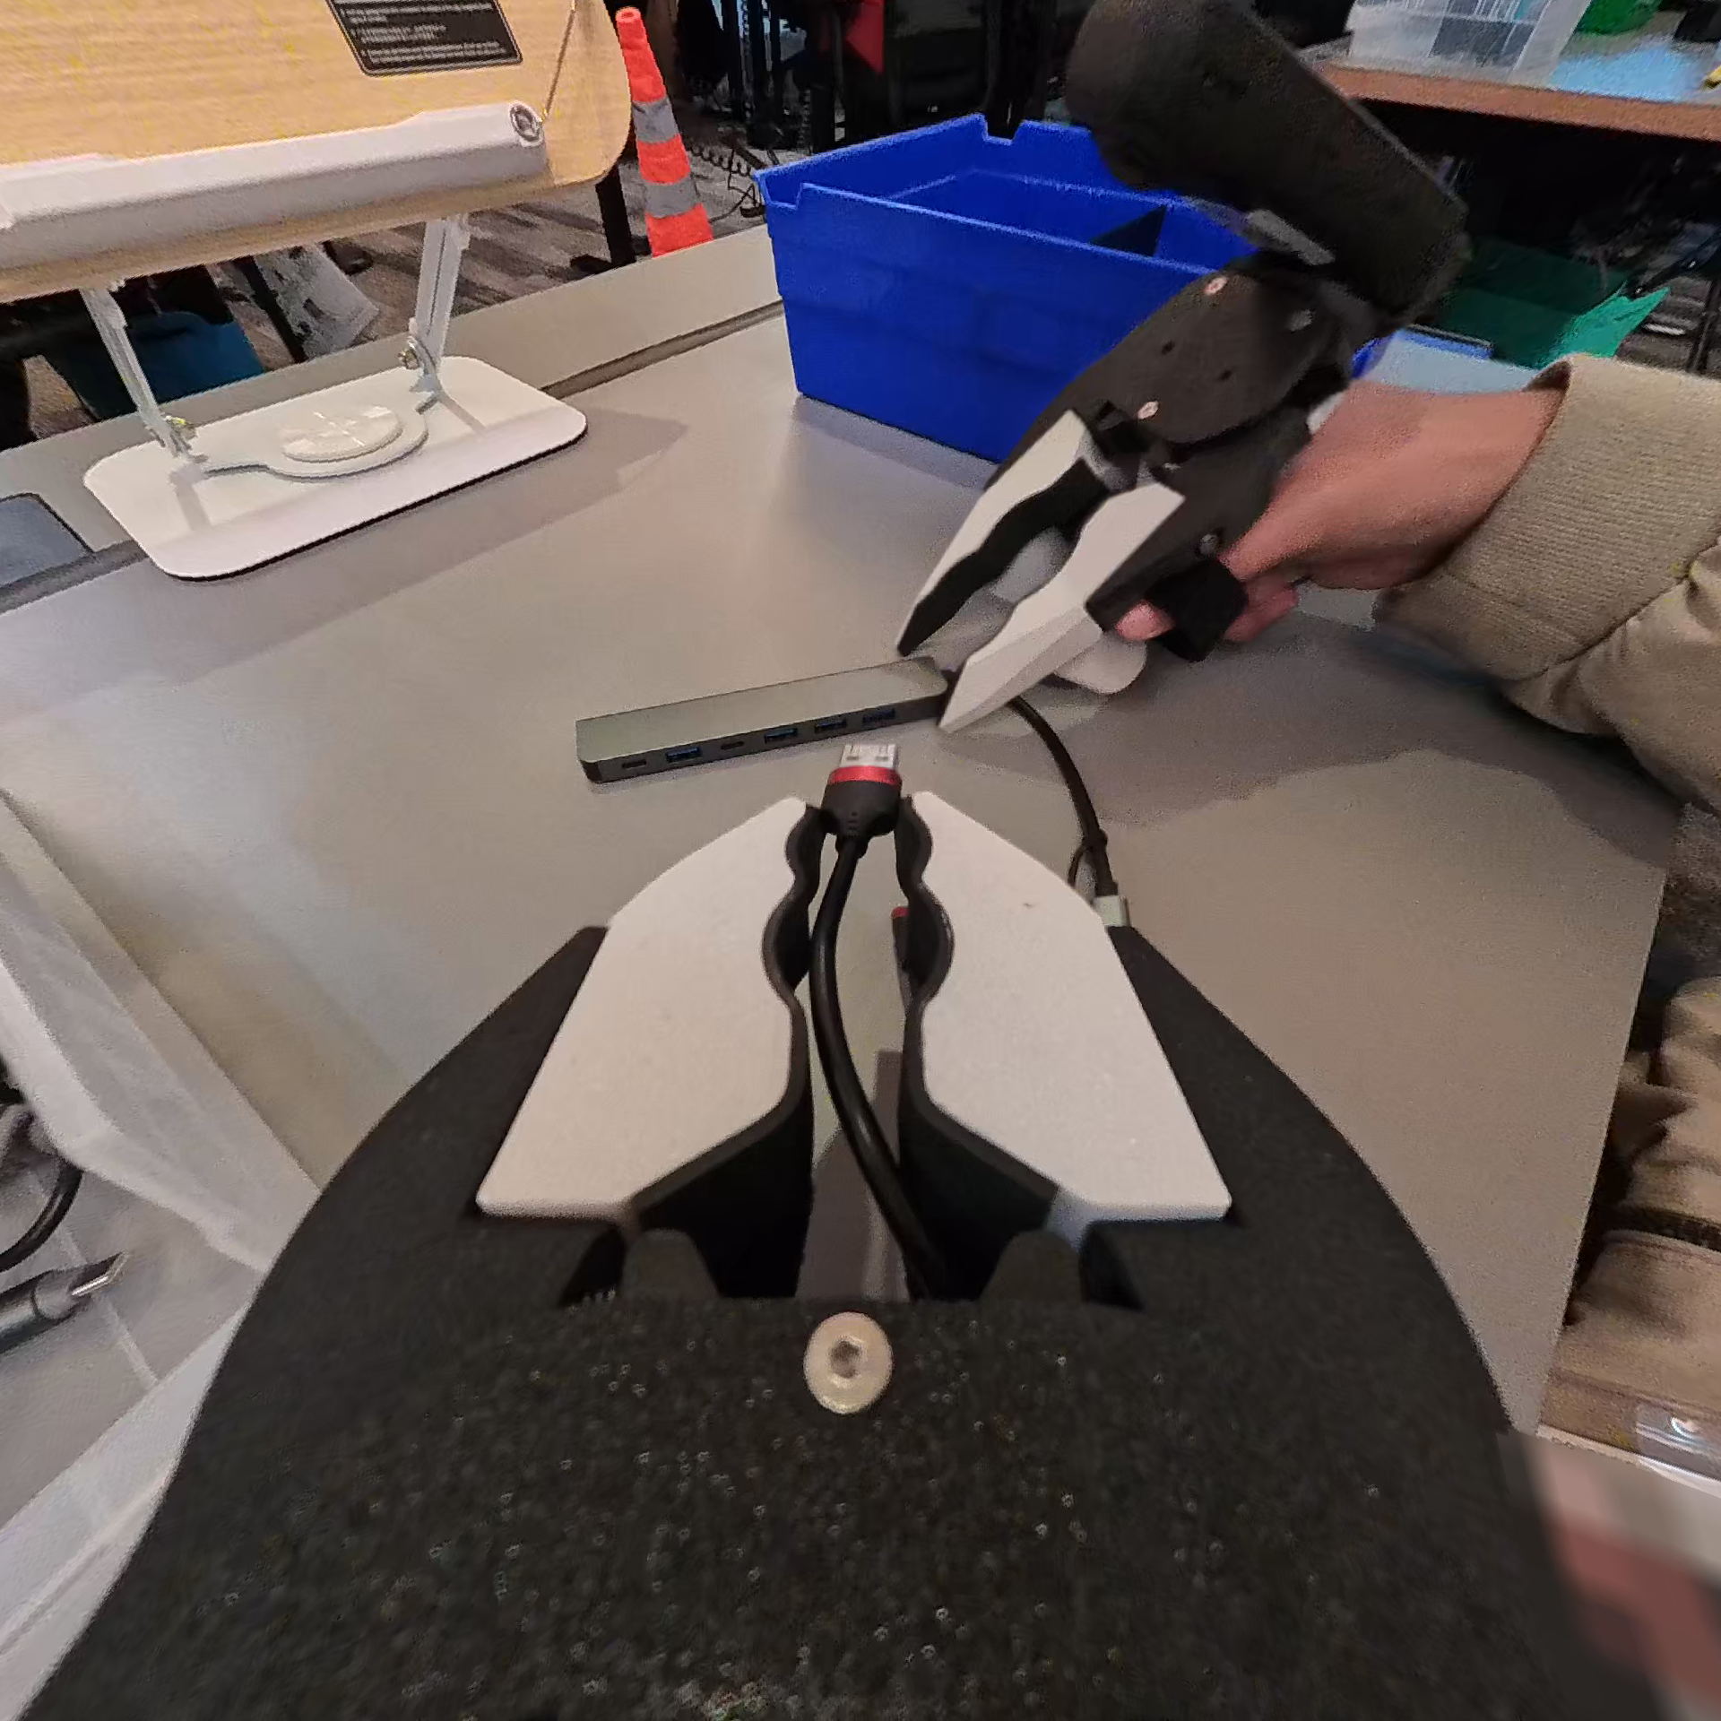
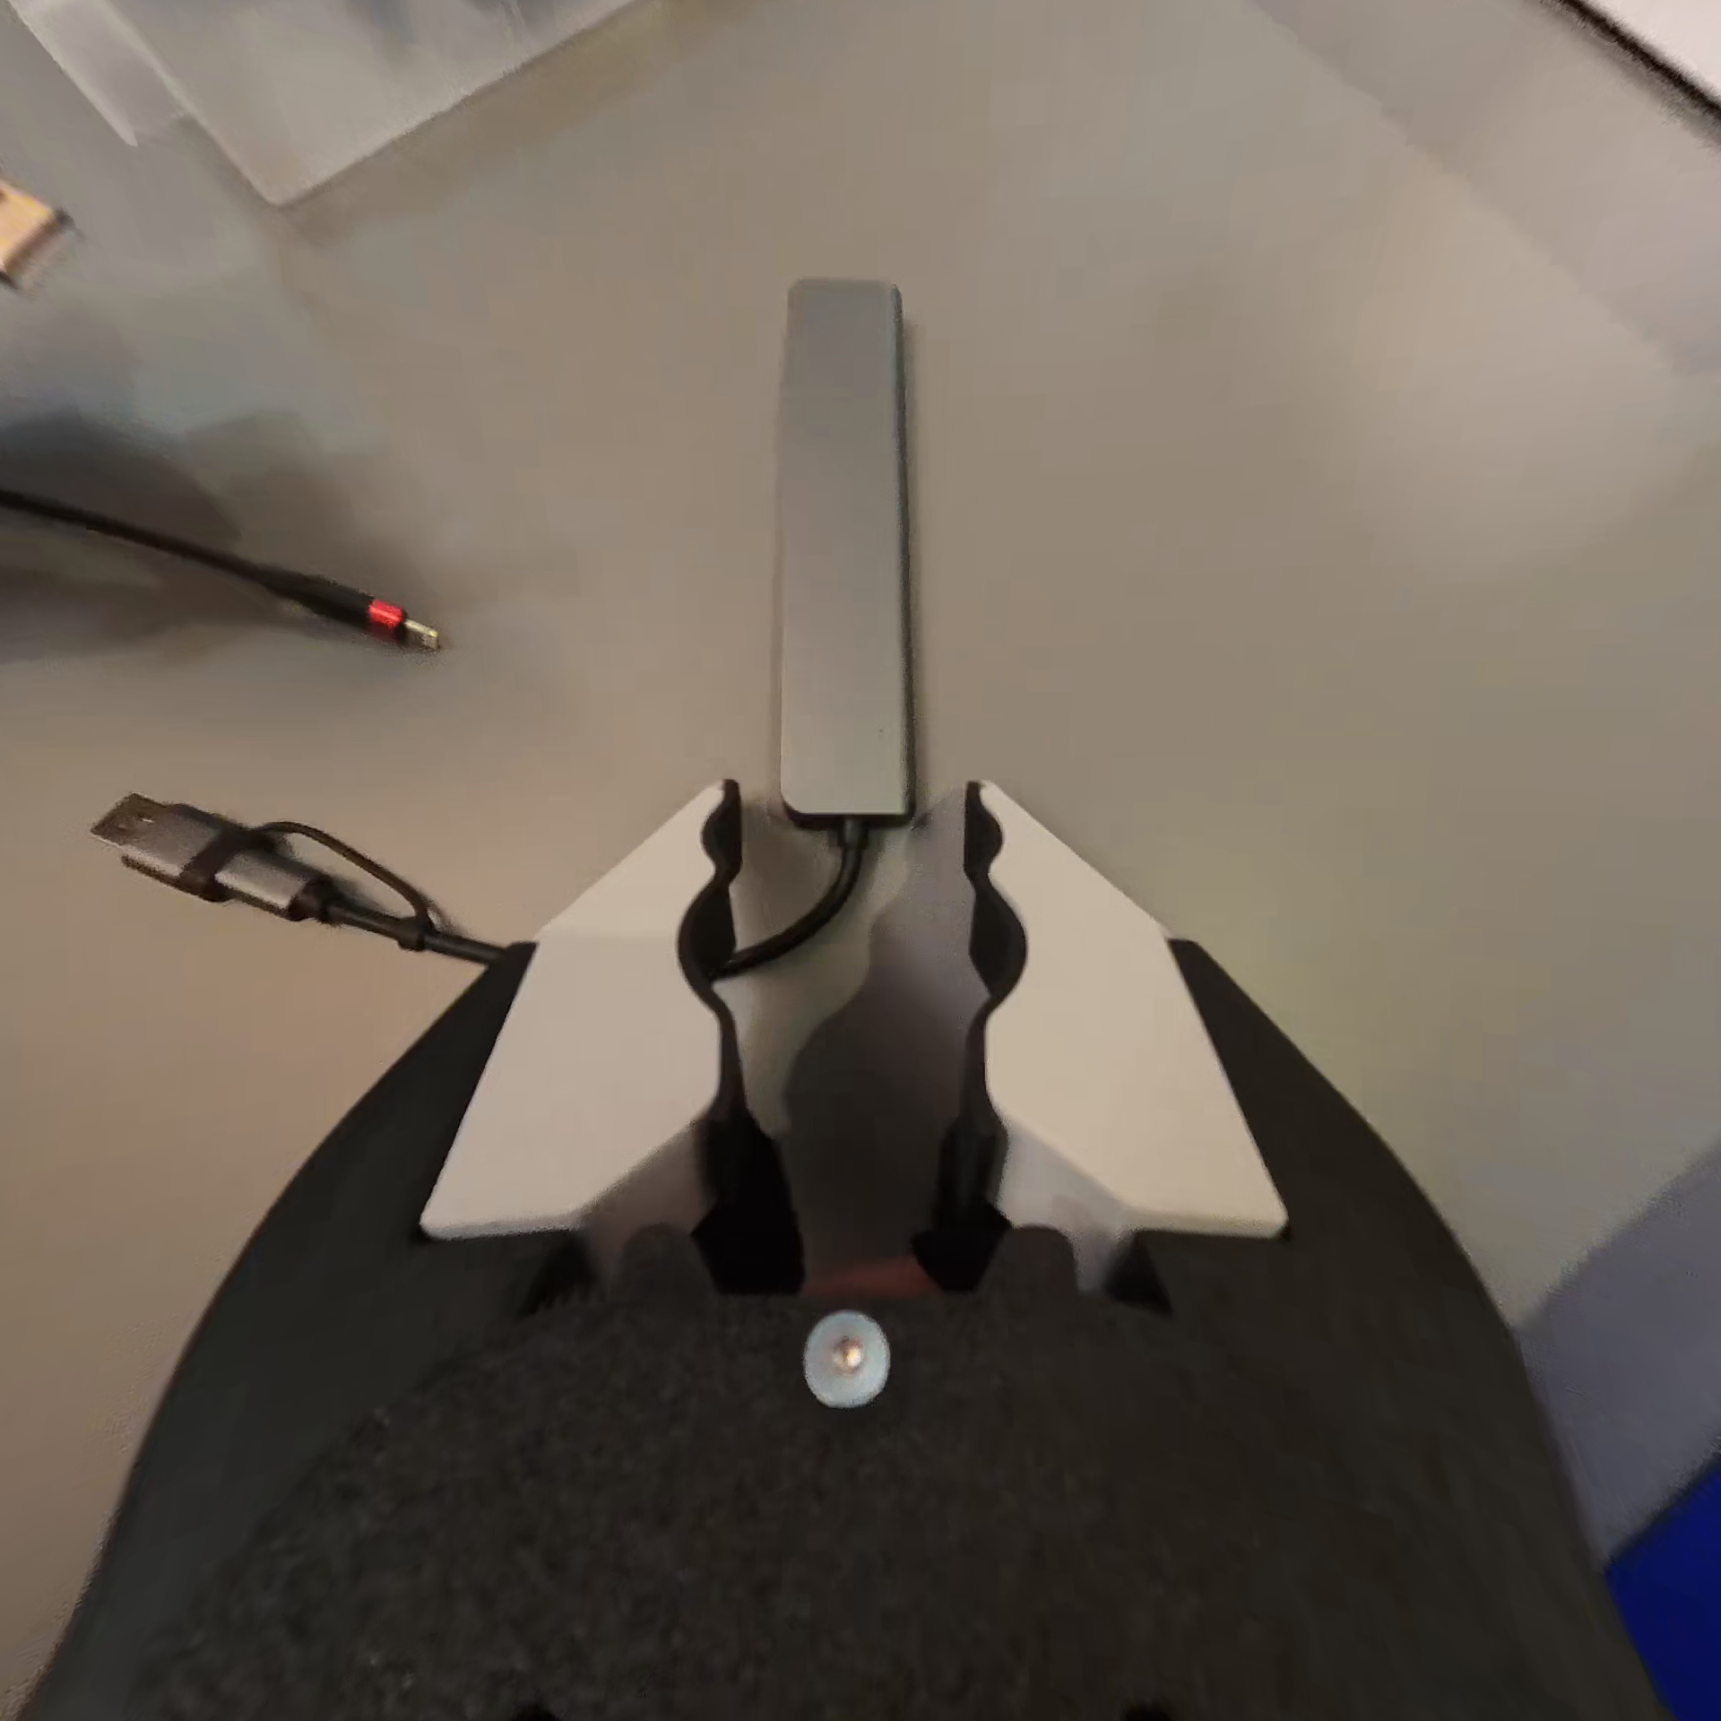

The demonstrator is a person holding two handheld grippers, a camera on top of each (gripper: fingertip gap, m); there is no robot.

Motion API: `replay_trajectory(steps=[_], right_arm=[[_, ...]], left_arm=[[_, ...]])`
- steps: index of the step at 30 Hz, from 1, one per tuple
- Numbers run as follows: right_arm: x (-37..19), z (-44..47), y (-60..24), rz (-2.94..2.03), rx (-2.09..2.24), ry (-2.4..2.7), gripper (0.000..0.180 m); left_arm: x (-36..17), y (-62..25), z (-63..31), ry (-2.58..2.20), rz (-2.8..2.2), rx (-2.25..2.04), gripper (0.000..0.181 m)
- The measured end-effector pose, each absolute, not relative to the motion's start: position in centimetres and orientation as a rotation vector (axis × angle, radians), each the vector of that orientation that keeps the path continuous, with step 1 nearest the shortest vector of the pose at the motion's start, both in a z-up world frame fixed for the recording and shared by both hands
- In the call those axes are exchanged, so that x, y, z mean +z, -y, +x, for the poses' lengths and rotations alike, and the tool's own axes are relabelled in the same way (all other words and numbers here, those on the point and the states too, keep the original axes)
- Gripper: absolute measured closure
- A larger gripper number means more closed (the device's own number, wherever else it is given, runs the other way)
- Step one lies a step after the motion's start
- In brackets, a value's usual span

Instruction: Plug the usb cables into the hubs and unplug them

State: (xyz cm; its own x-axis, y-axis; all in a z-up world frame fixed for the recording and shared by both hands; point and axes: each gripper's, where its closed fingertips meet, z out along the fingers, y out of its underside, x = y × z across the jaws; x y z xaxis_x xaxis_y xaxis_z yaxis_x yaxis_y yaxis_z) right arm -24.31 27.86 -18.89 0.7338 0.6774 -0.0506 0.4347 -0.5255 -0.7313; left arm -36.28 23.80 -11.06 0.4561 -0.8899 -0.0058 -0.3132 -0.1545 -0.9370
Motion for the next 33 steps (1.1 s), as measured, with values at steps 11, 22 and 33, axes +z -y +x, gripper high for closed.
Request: replay_trajectory(steps=[11, 22, 33], right_arm=[[-18.8, -24.8, -29.1, -2.230, 0.444, 0.741, 0.152], [-9.8, -28.7, -28.0, -1.926, 0.430, 0.622, 0.152], [-9.6, -30.7, -27.1, -1.894, 0.479, 0.654, 0.152]], left_arm=[[-11.7, -23.9, -34.8, -1.102, -1.688, -0.640, 0.166], [-10.0, -25.4, -32.7, -1.059, -1.576, -0.483, 0.166], [-9.0, -25.9, -33.4, -1.011, -1.525, -0.374, 0.166]])
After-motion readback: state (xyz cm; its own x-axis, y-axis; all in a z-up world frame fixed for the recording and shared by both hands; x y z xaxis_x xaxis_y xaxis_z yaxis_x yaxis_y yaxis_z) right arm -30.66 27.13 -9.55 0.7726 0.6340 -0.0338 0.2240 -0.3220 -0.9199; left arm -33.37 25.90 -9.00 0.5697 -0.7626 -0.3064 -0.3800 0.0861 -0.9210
